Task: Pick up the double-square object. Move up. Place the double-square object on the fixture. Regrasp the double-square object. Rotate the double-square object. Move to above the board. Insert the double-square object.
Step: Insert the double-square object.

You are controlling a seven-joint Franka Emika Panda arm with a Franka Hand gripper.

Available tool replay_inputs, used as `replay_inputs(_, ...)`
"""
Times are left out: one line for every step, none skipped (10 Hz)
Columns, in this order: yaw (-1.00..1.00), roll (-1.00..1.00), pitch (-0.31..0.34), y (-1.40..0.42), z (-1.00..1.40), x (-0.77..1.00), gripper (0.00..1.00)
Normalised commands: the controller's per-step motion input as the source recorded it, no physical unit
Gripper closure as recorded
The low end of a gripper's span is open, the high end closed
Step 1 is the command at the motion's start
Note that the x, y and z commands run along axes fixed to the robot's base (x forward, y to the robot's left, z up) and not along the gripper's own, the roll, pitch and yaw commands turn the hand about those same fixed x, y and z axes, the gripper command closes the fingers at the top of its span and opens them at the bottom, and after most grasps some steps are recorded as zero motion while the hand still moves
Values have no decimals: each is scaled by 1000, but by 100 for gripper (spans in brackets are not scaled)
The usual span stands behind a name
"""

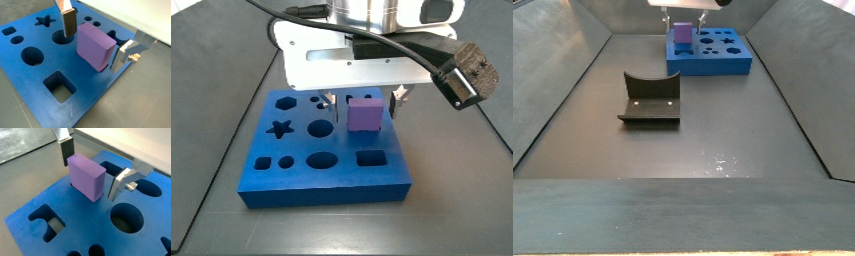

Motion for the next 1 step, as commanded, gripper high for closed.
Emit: replay_inputs(0,0,0,0,0,0,0)
